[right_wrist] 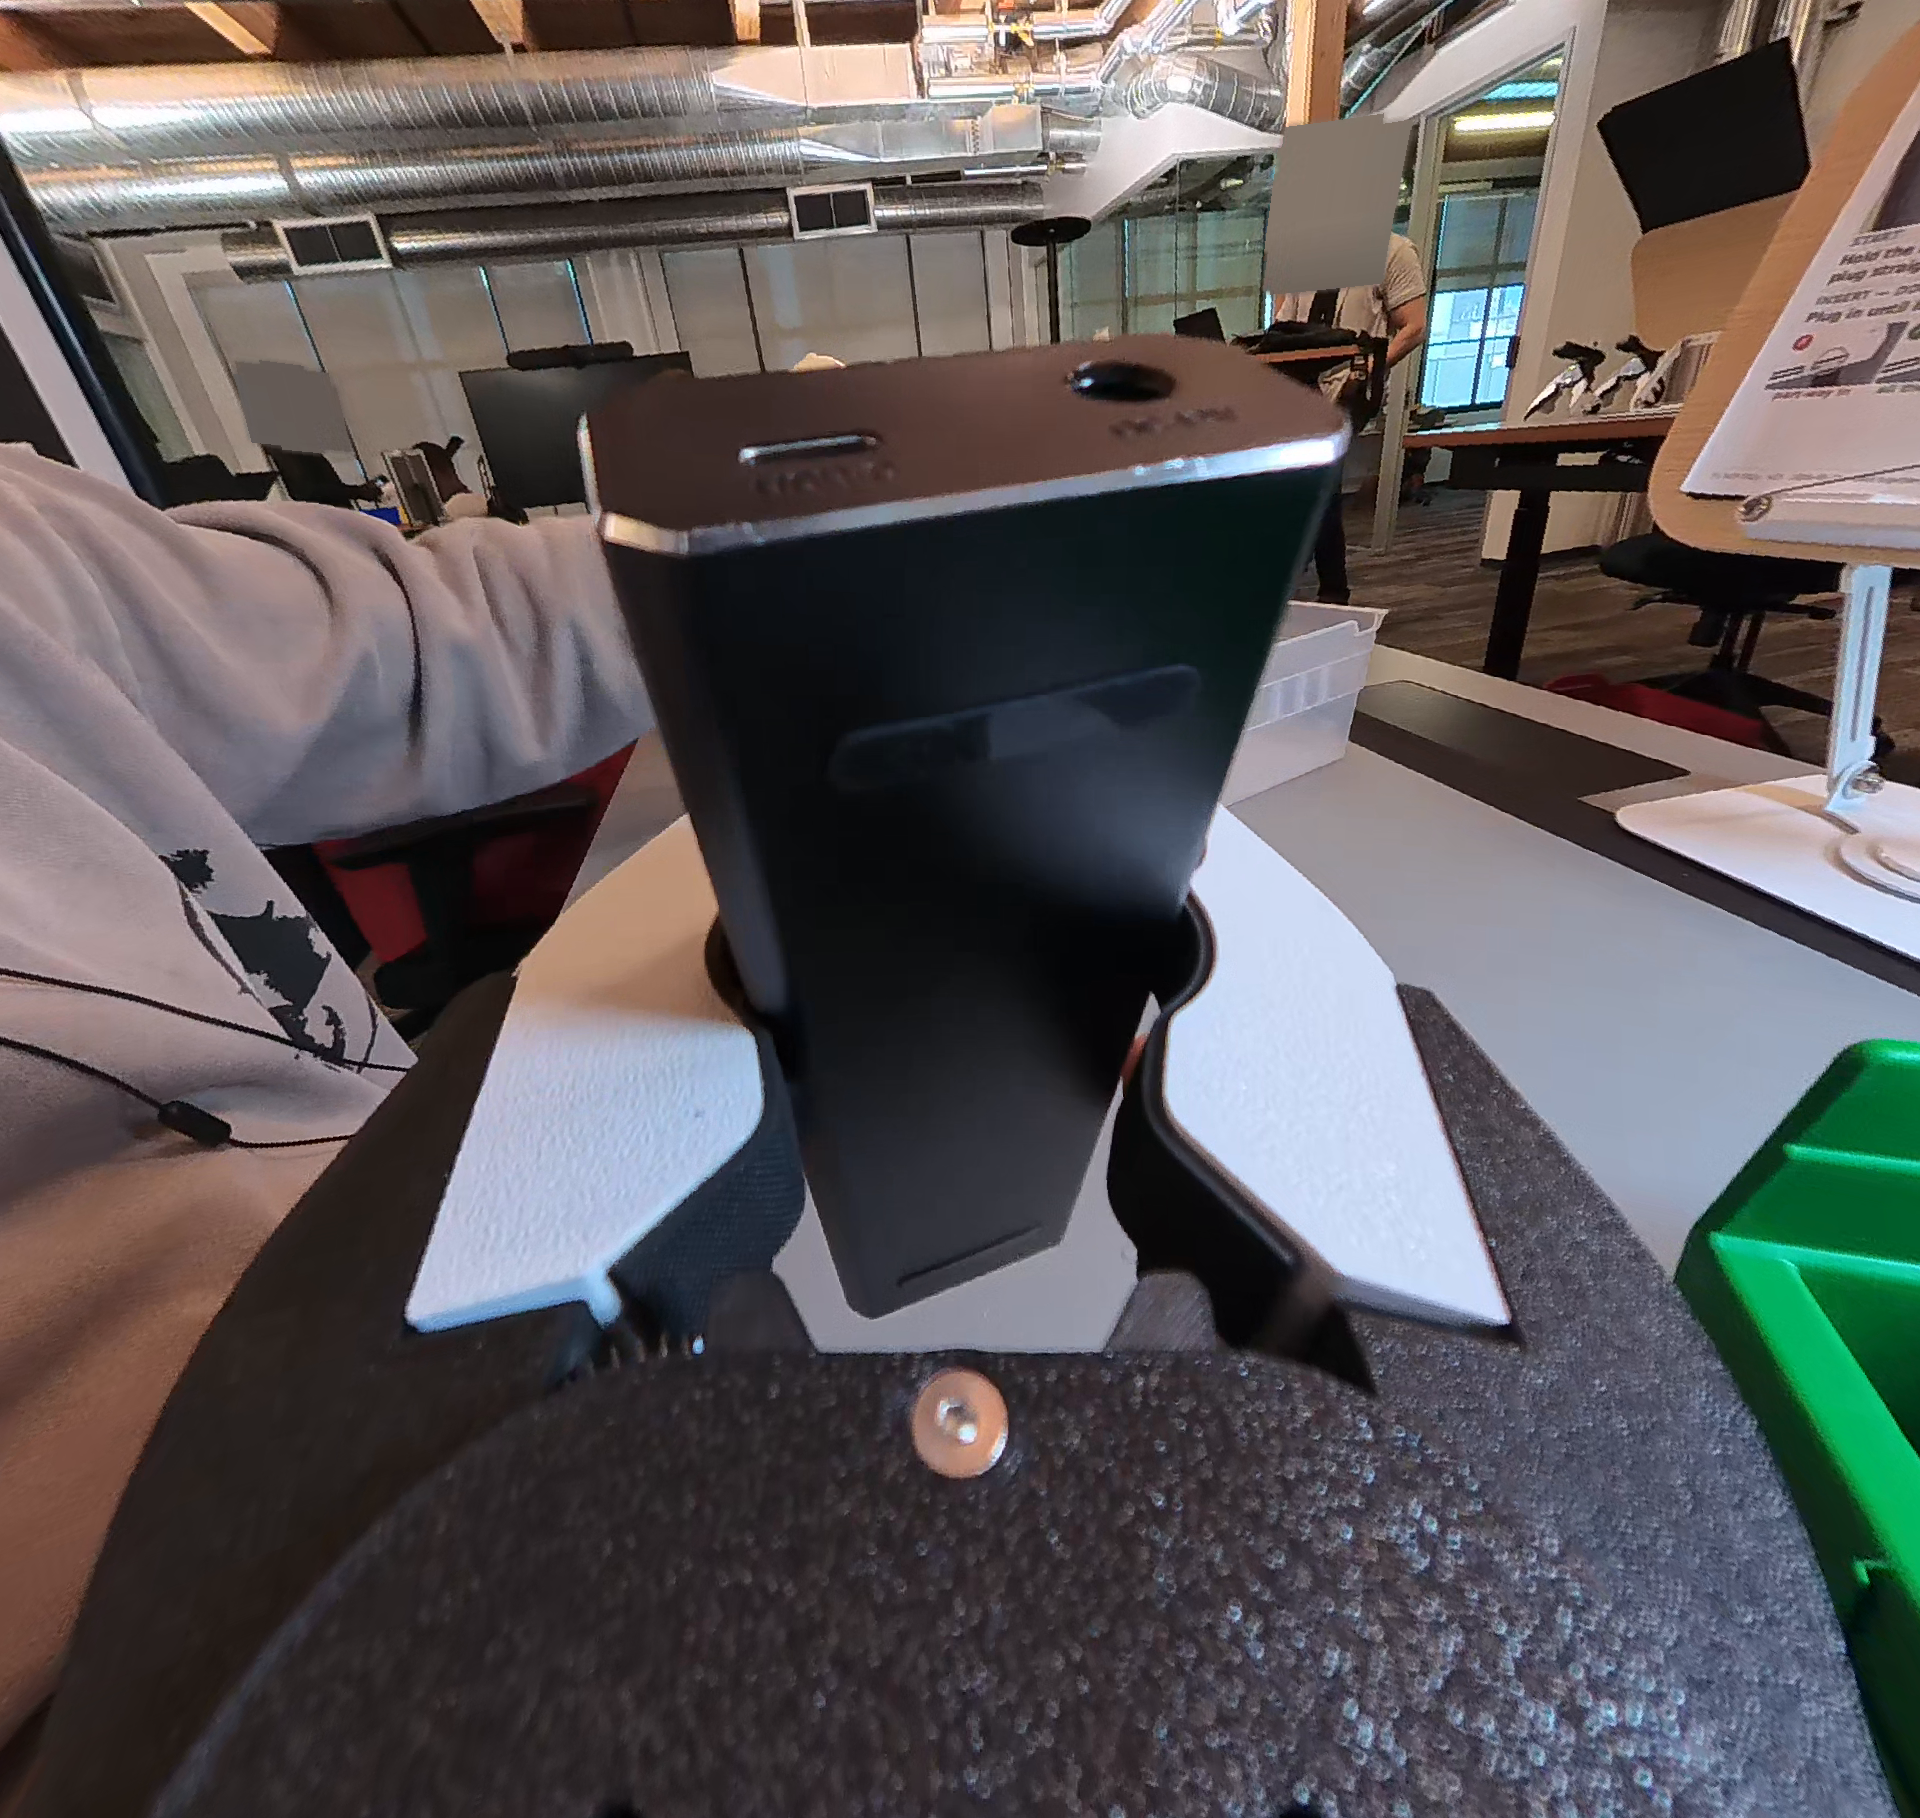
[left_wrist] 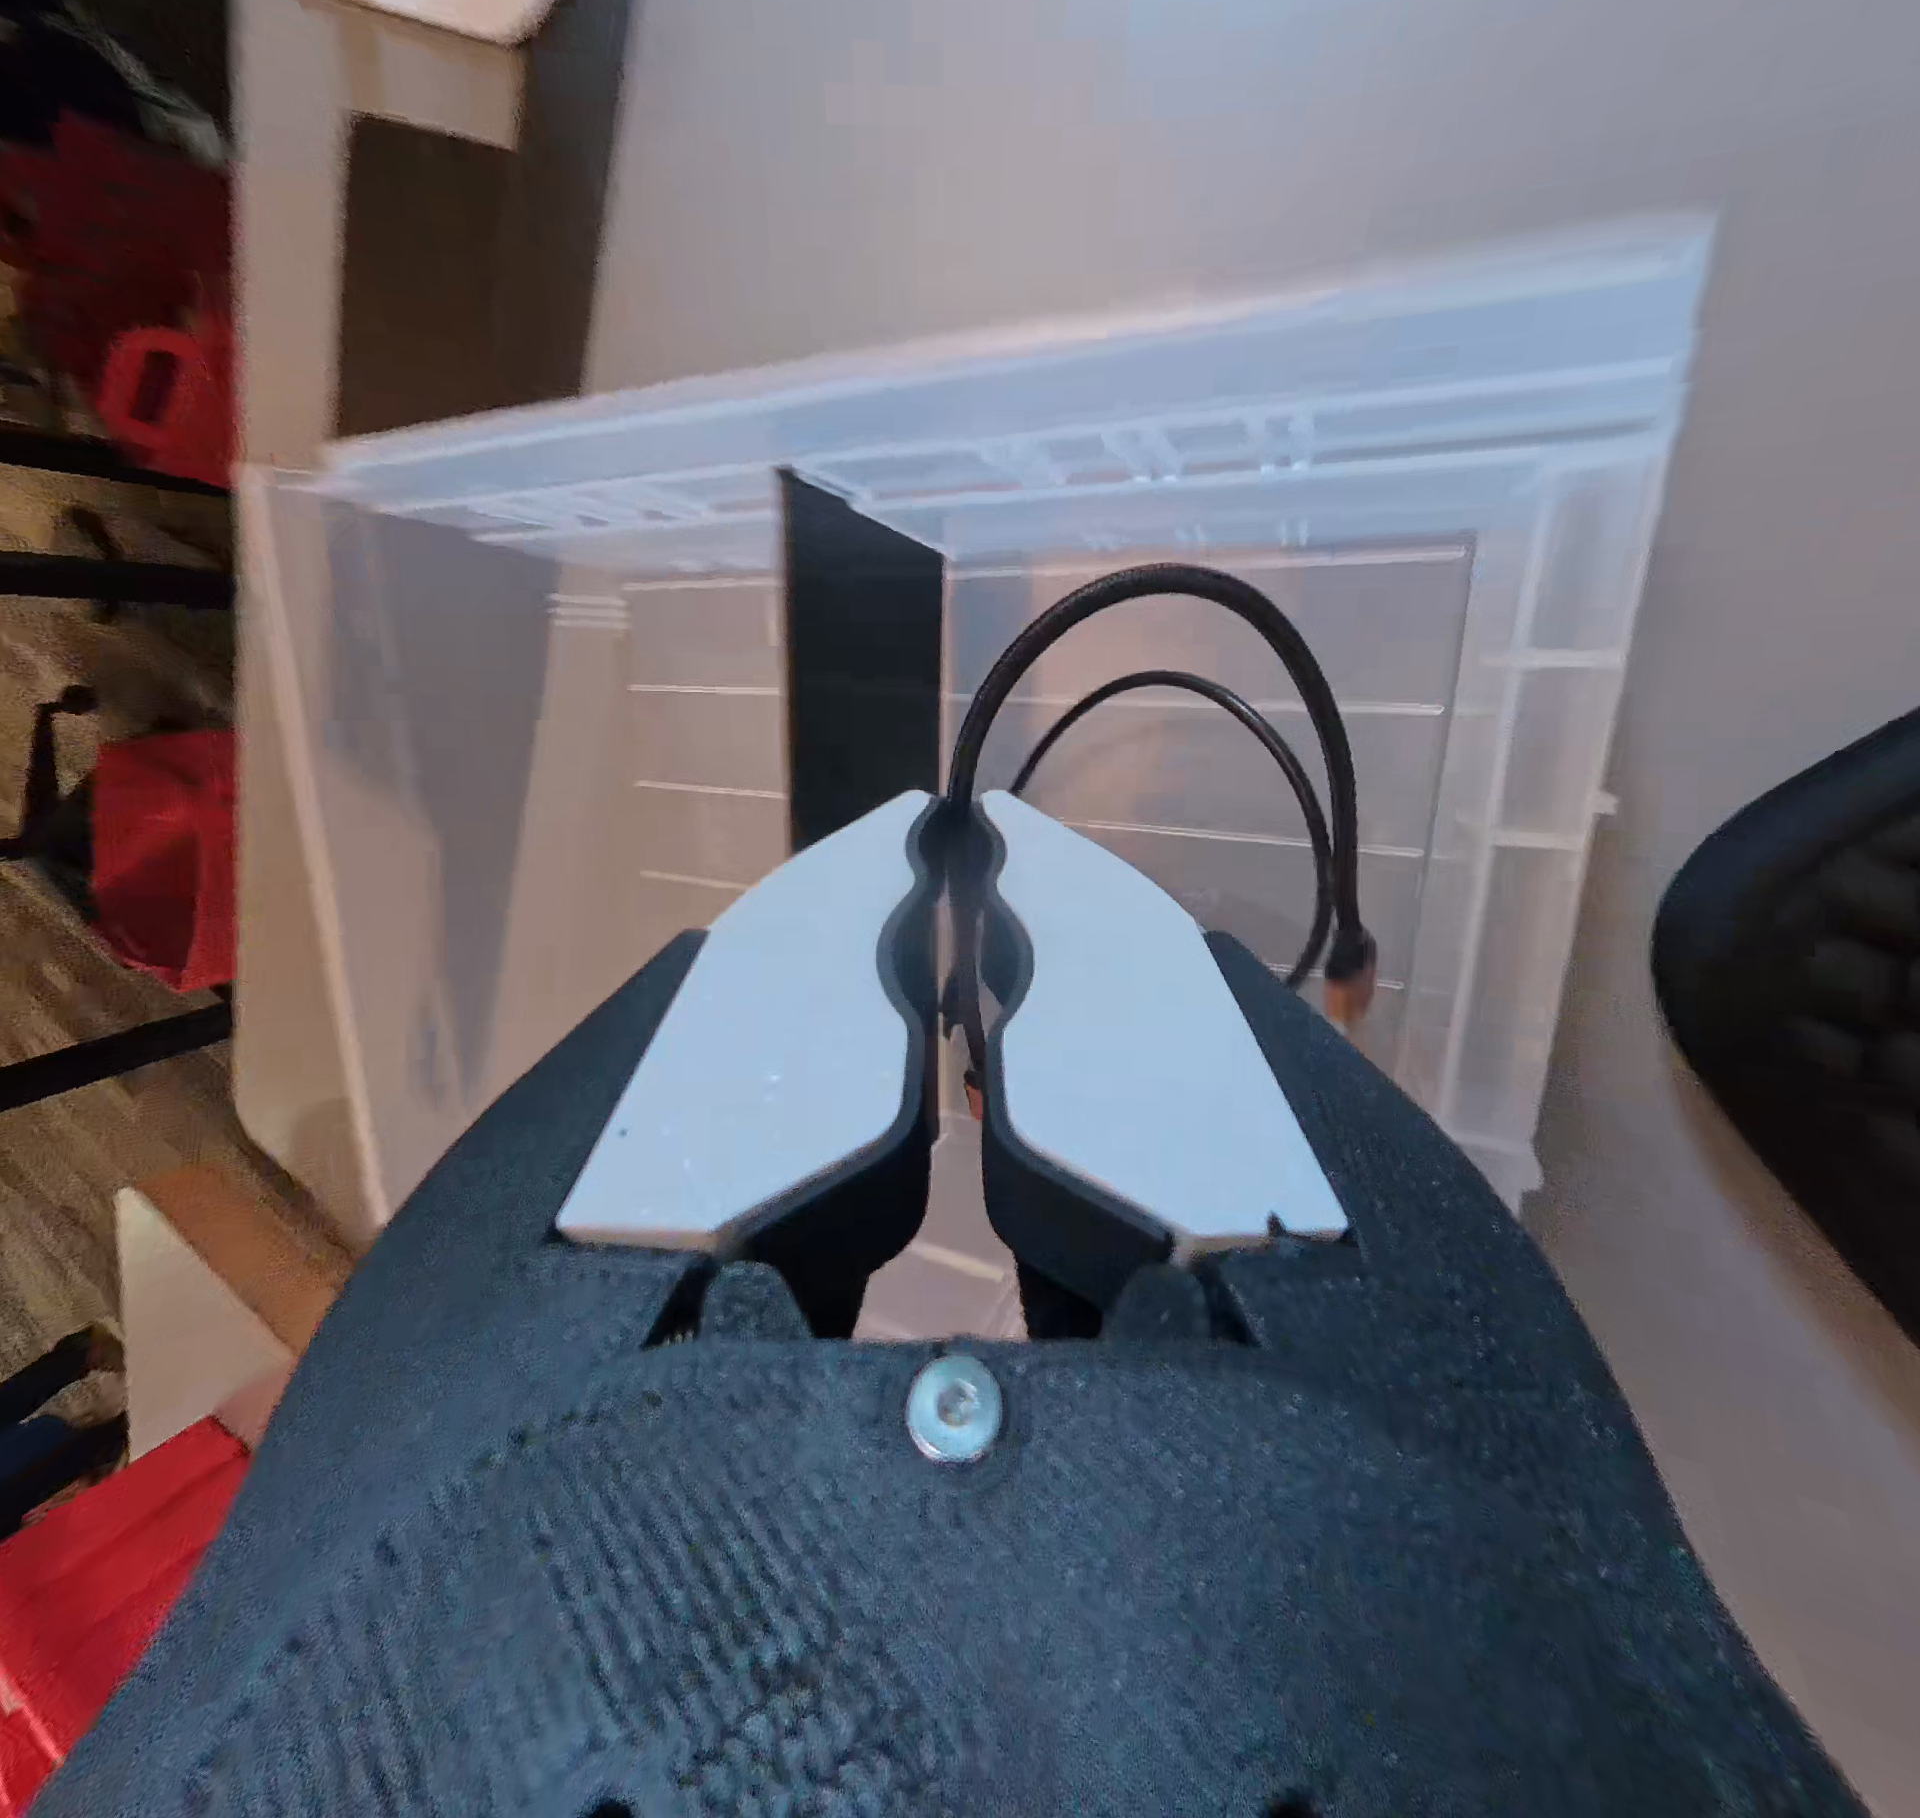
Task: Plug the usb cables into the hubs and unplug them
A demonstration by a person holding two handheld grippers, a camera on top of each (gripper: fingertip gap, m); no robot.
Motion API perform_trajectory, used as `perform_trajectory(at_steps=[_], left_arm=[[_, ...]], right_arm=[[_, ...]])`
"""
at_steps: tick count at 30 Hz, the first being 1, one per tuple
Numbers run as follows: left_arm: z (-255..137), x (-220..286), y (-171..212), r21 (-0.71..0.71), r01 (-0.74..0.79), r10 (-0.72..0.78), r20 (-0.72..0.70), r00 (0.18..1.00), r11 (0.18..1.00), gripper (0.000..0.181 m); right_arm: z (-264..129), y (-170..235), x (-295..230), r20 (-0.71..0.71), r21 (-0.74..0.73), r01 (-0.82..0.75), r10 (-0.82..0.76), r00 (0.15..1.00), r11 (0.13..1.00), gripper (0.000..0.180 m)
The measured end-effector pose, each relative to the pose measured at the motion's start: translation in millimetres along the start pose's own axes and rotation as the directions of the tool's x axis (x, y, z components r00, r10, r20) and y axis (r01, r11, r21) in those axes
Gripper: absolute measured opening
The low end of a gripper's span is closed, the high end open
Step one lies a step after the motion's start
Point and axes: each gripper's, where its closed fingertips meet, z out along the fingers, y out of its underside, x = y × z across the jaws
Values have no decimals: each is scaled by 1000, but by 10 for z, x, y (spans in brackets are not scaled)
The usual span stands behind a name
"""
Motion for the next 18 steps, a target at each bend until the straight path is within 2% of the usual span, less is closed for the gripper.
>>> perform_trajectory(at_steps=[5, 7, 10, 13, 18], left_arm=[[-849, -163, -551, 295, 54, -89, 107, 990, 954, 5], [-1180, -157, -840, 441, 73, -135, 111, 985, 894, 5], [-1502, 27, -1275, 644, 98, -168, 49, 985, 759, 4], [-1524, 399, -1662, 780, 190, -183, -98, 978, 596, 4], [-1023, 1206, -2157, 803, 306, -85, -307, 948, 512, 4]], right_arm=[[19, 22, -4, 0, -10, 2, -2, 1000, 1000, 75], [28, 29, -3, 0, -11, -1, 1, 1000, 1000, 75], [26, 19, -7, -4, -9, 5, -5, 1000, 1000, 75], [0, -16, -2, -11, 3, 12, -12, 1000, 1000, 75], [-62, -51, 72, -32, 19, 6, -5, 999, 1000, 75]])
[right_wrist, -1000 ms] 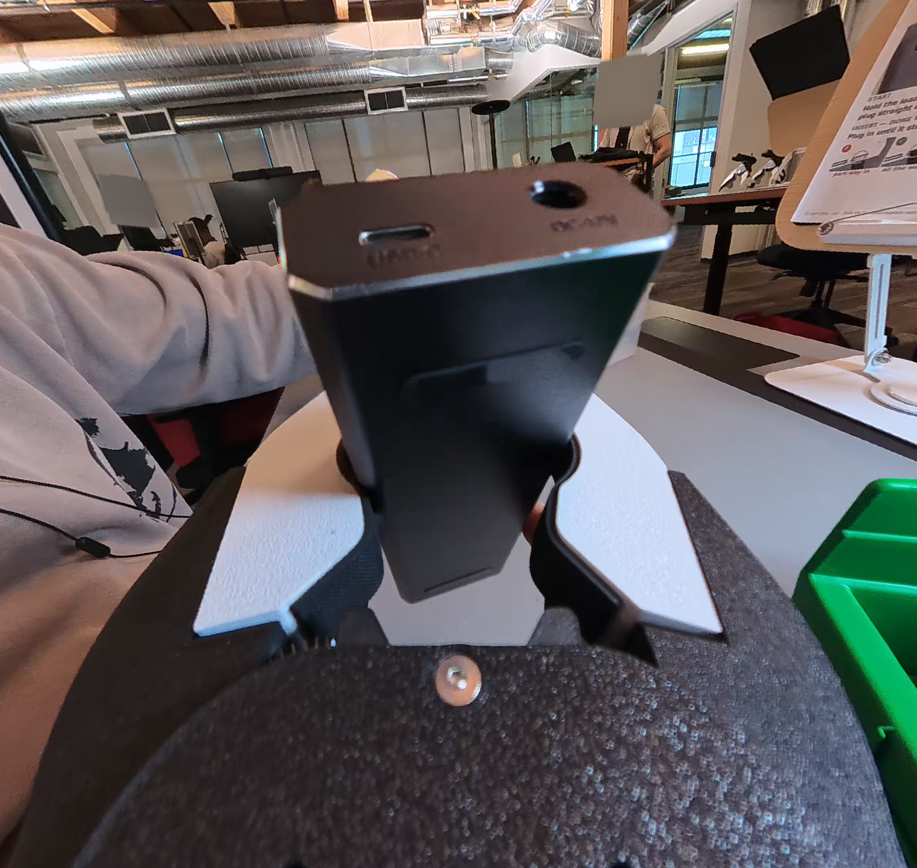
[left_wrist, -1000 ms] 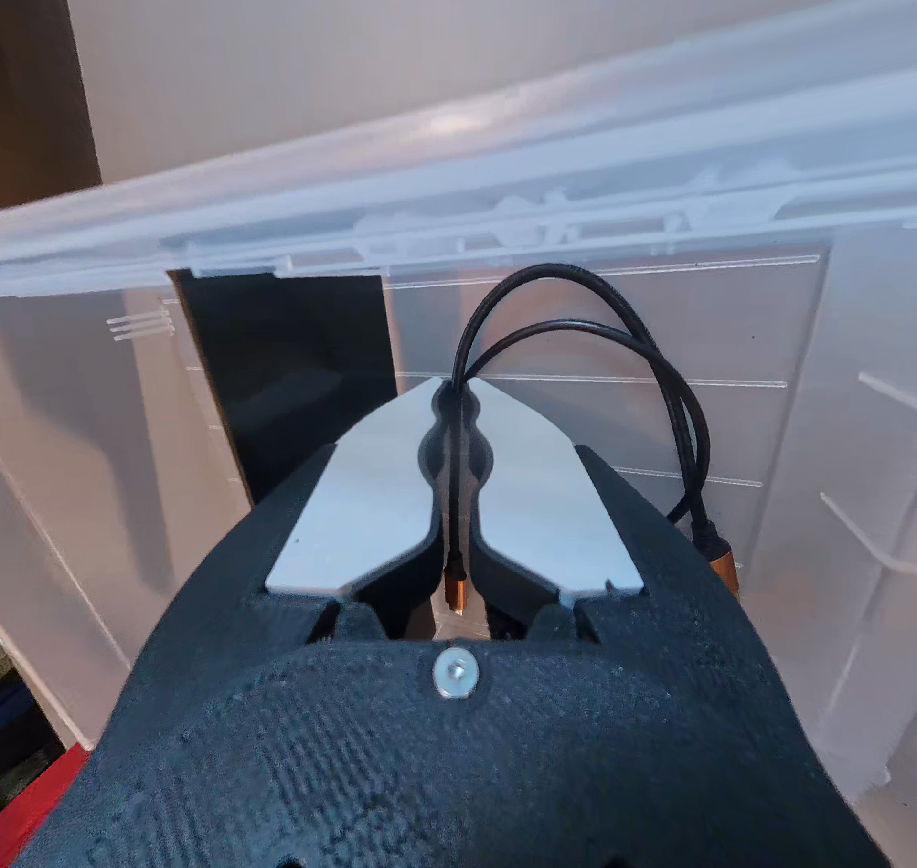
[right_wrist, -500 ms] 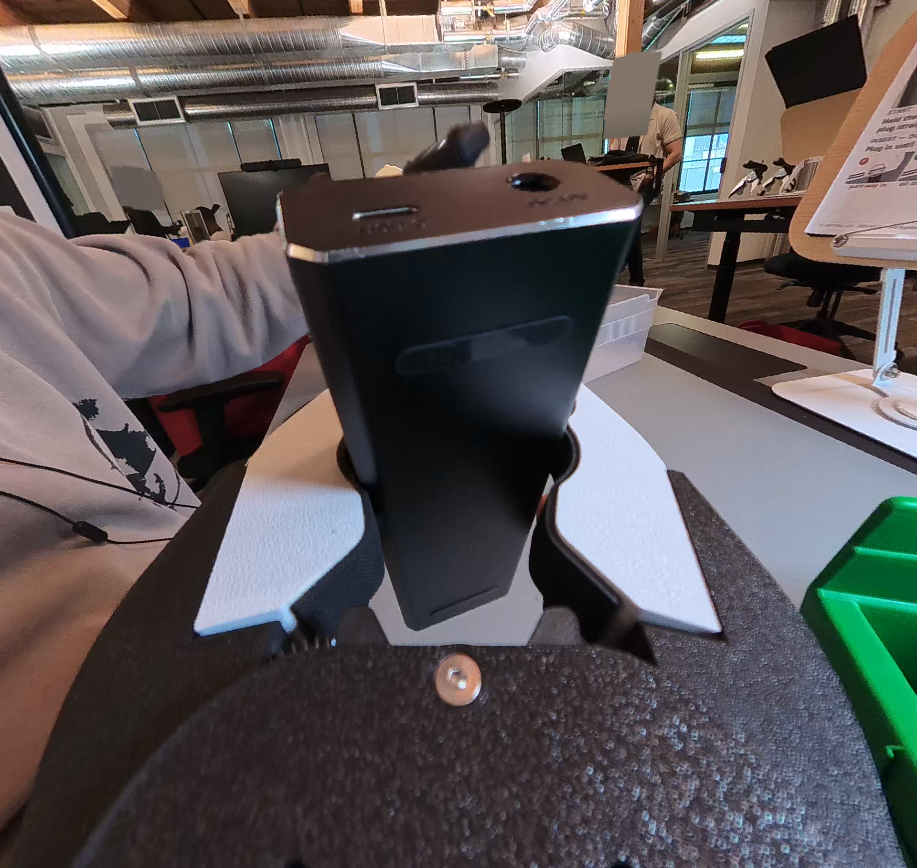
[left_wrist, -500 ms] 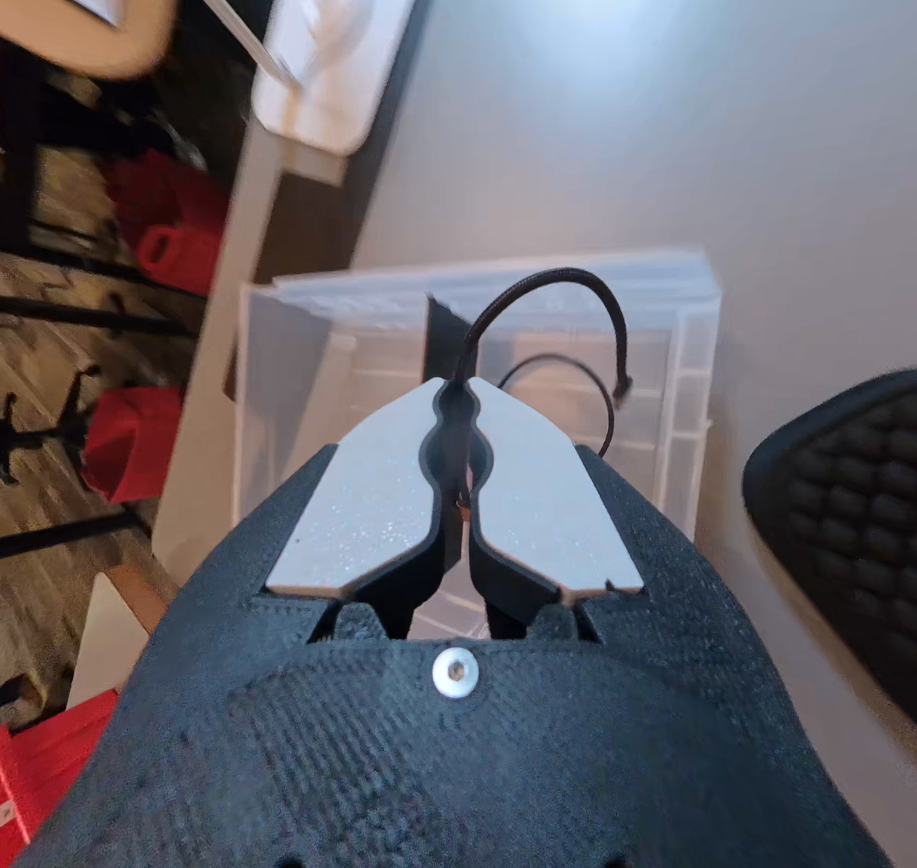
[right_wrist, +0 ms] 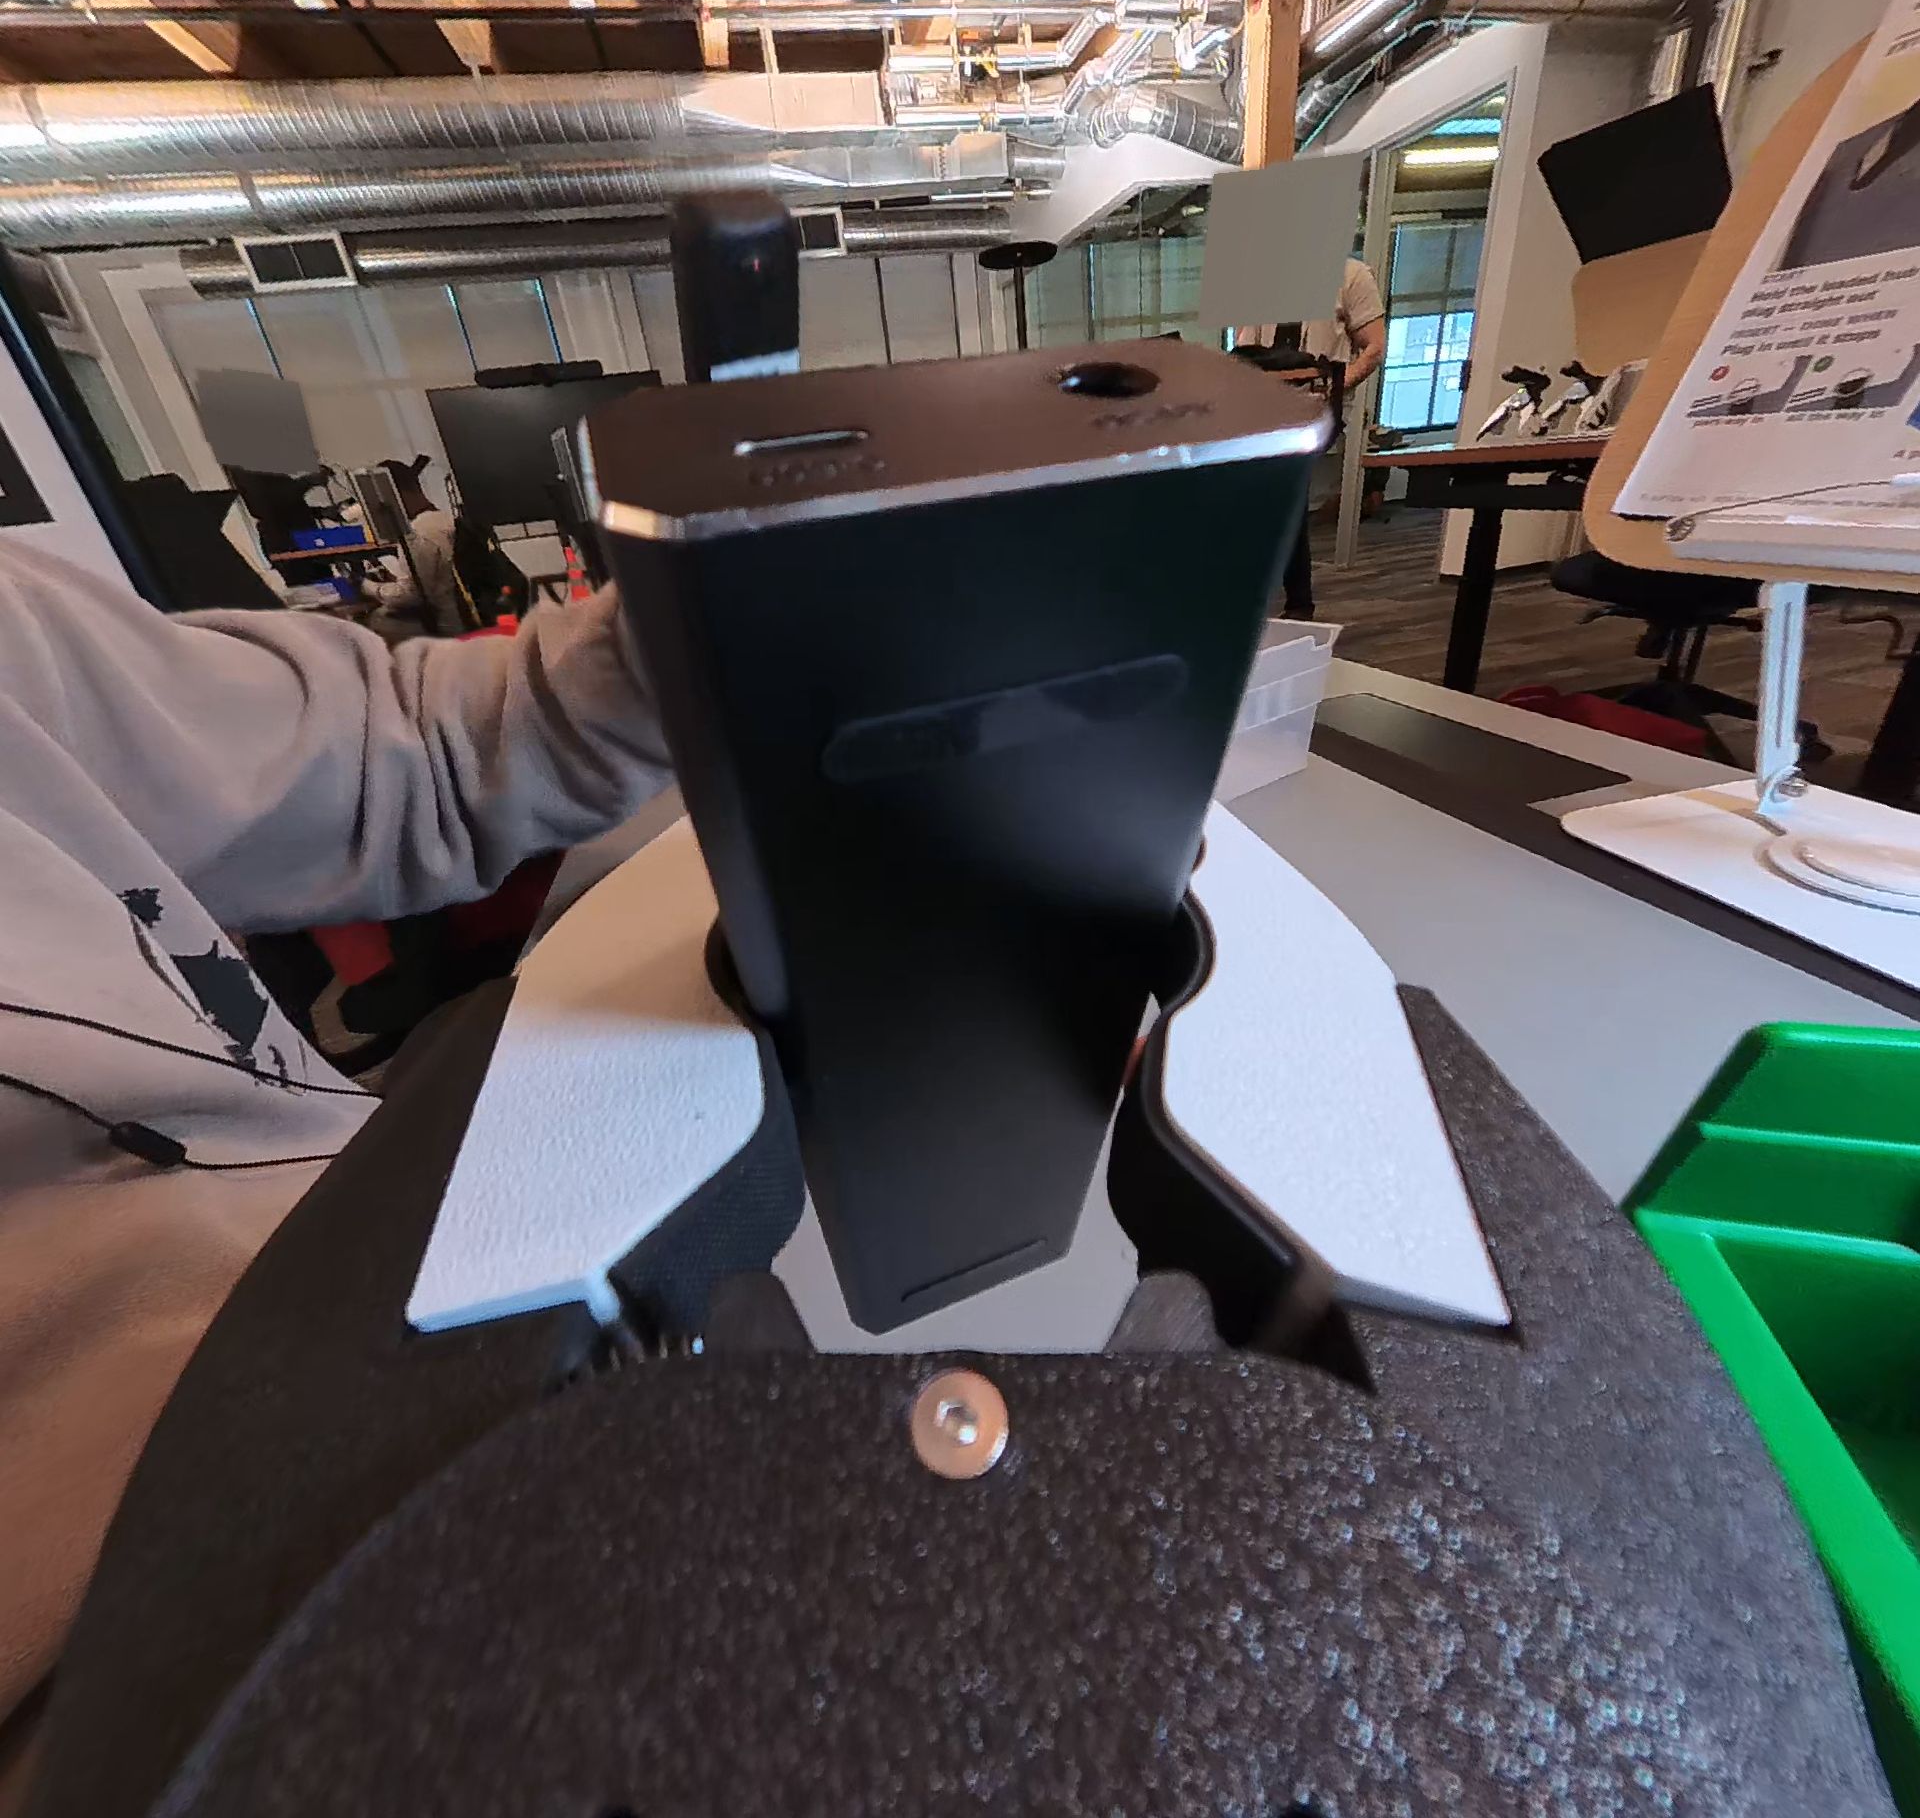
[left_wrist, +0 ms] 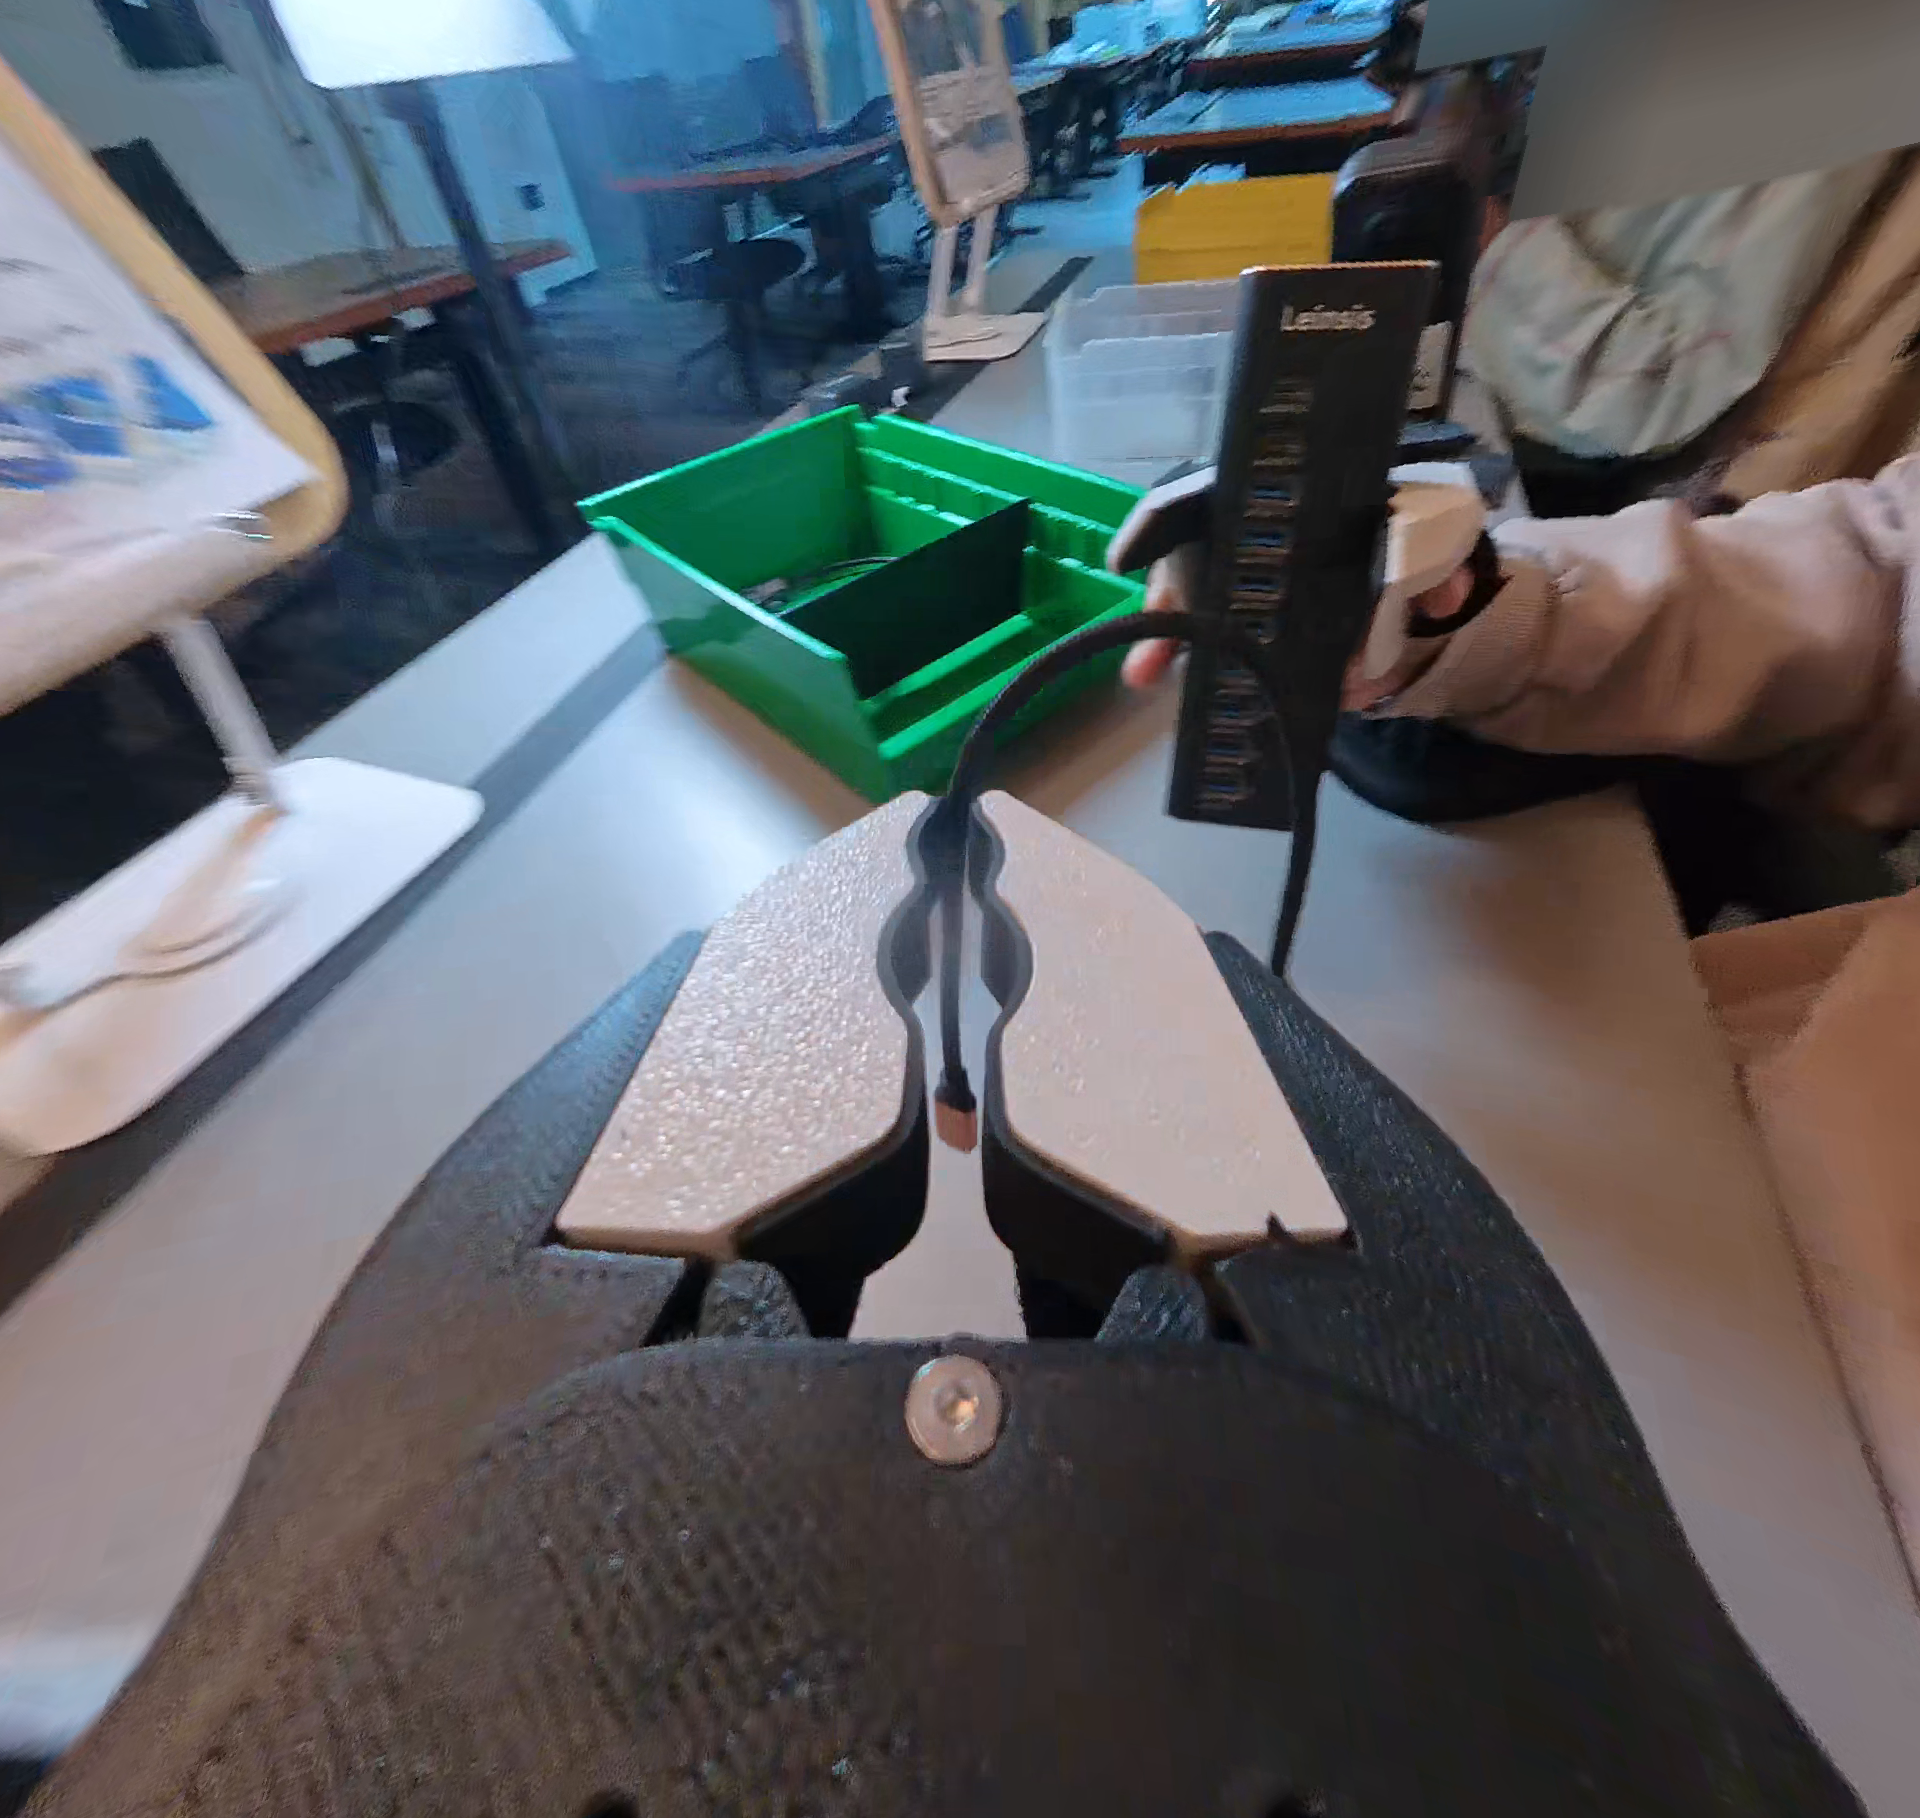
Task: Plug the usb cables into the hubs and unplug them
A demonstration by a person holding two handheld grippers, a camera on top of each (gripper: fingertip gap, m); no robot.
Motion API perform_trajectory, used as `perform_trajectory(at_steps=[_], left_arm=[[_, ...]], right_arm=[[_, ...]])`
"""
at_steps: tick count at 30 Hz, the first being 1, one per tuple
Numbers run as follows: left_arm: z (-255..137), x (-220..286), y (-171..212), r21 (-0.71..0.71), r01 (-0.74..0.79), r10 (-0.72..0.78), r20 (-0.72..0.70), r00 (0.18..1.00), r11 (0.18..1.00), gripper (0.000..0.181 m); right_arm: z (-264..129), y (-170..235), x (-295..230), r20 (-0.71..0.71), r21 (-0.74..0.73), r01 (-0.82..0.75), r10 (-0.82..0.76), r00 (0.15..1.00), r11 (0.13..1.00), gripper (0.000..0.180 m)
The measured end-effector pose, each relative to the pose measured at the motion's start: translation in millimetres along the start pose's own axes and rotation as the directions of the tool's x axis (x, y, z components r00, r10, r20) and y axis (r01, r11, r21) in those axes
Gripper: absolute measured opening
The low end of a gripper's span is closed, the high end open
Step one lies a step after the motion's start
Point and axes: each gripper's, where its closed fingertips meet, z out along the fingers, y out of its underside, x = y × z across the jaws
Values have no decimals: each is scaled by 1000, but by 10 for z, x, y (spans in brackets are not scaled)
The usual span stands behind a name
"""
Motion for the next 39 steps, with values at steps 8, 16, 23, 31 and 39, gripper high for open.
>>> perform_trajectory(at_steps=[8, 16, 23, 31, 39], left_arm=[[567, 335, 165, 226, 102, -57, -198, 979, 969, 5], [160, 813, 1132, -177, -117, 8, -519, 855, 977, 37], [178, 573, 666, -34, 8, -20, -374, 927, 999, 33], [840, 1293, 1110, -337, 100, -233, -382, 894, 936, 35], [996, 1560, 1540, -518, -165, -43, -366, 930, 839, 27]], right_arm=[[-100, -64, 74, -22, 26, 2, -1, 1000, 1000, 75], [-118, -55, 101, -10, 33, -27, 28, 1000, 999, 75], [-107, -58, 75, -4, 35, -24, 24, 1000, 999, 75], [-100, -9, 122, -16, 23, -37, 37, 999, 999, 75], [-104, -16, 117, -16, 26, -34, 35, 999, 999, 75]])
